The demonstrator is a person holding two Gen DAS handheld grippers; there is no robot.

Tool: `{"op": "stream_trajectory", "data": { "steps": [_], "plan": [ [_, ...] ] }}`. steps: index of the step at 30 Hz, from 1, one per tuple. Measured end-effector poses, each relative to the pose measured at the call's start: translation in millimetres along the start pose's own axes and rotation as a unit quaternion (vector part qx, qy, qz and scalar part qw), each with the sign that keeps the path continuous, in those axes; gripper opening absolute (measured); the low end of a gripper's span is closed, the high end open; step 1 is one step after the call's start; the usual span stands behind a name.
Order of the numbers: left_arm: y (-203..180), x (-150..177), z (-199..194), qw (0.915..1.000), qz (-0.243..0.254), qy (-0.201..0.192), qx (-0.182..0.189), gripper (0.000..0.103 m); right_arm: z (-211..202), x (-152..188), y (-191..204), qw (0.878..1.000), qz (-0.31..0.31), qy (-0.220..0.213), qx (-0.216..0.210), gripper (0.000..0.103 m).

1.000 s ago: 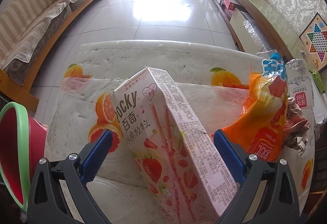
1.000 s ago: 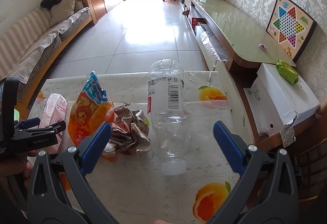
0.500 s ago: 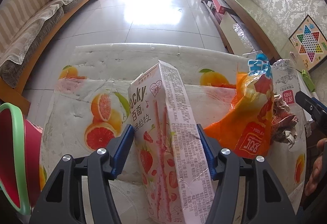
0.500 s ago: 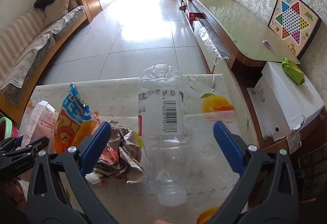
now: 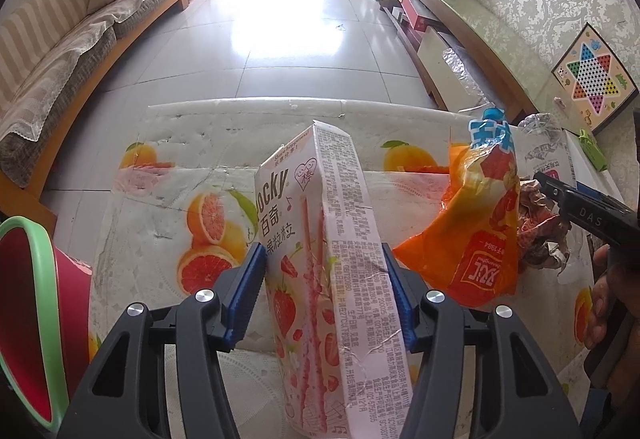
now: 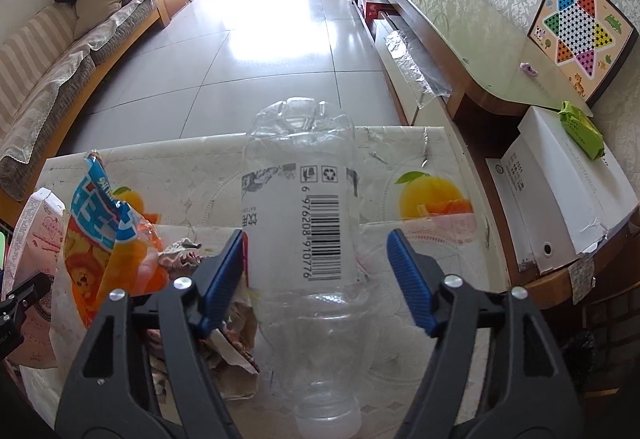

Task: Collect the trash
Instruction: 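Grasp the clear plastic bottle with the right tool while the left tool holds the Pocky box, then carry the Pocky box over the red bucket and open the left tool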

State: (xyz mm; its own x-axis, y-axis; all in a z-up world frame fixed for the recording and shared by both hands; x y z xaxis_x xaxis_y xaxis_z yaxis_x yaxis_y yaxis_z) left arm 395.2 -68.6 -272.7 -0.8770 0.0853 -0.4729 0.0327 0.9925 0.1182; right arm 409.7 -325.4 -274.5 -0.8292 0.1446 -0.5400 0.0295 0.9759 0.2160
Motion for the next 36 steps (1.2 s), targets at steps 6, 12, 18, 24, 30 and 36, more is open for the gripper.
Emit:
{"op": "stream_trajectory", "data": {
  "steps": [6,12,18,24,30,36],
  "plan": [
    [0.0,-0.1,-7.0,1.0000,0.004,-0.005,0.006,0.054,-8.7,1.1,-1.0,1.000,-0.006,-0.003,0.006,0.051],
    [0.0,-1.9,-20.3,0.9997,0.009,-0.017,0.012,0.053,-28.3,0.8,-0.9,1.000,-0.012,-0.013,0.013,0.050],
    [9.3,-2.3,-38.4,0.9994,0.002,-0.029,0.017,0.053,-58.3,-3.5,6.8,0.999,-0.024,-0.031,0.018,0.050],
    [25.3,-1.0,-60.6,0.9988,-0.007,-0.045,0.017,0.053,-91.1,-10.6,19.1,0.998,-0.031,-0.051,0.019,0.050],
    [47.3,0.8,-83.5,0.9979,-0.018,-0.061,0.012,0.053,-118.5,-11.7,50.0,0.997,-0.047,-0.064,0.008,0.050],
    [84.5,2.7,-105.8,0.9961,-0.041,-0.077,0.004,0.053,-132.5,-4.0,99.0,0.995,-0.072,-0.066,-0.011,0.050]
  ]
}}
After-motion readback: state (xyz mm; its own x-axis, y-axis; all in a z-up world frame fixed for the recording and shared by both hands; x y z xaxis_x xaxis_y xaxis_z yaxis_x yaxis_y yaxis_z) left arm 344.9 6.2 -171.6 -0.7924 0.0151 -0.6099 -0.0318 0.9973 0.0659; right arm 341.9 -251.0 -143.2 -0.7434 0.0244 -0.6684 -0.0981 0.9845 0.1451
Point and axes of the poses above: each gripper's, at about its wrist camera, not at the fingertips, and z roughly the way its jaws point, y to its left, x to its underside, the point moved 10 cm from there along z, roughly the way its jaws point, and after that the axes turned 12 degrees about -x, right-handed, at the moved point
